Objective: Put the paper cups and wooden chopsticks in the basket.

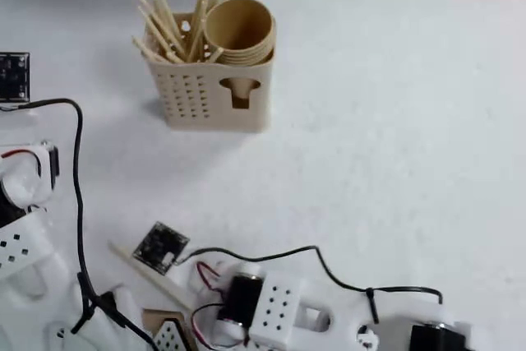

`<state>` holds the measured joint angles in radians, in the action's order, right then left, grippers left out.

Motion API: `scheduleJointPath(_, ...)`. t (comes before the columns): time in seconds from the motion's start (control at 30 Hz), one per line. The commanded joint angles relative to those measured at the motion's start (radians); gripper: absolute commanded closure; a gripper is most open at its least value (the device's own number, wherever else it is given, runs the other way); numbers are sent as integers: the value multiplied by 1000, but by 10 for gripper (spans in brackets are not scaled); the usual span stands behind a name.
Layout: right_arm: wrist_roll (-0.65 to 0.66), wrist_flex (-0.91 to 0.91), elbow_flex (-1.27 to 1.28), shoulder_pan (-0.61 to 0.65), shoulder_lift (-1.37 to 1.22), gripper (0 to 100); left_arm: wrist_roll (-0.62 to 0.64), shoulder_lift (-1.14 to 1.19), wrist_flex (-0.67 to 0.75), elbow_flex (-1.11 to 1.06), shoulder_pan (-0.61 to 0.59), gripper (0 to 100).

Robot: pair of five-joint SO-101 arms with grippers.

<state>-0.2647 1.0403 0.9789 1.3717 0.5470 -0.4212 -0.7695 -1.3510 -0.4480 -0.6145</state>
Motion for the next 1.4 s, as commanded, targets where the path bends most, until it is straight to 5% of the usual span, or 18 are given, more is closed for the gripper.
scheduleJointPath(0.0,-9,-12,-74,22,-143,848,11,-1,31,44,-1,880)
scheduleJointPath(0.27,-77,113,-351,25,-433,837,9,-2,32,44,-5,880)
scheduleJointPath(0.5,-78,67,-354,27,-443,838,9,-4,34,44,-1,880)
scheduleJointPath(0.73,-80,-38,-354,68,-446,942,9,-2,34,44,-1,880)
scheduleJointPath(0.97,-80,-41,-364,64,-544,873,9,-2,34,44,-1,880)
scheduleJointPath(1.37,-31,-33,-422,-58,-636,974,6,-4,34,44,-1,880)
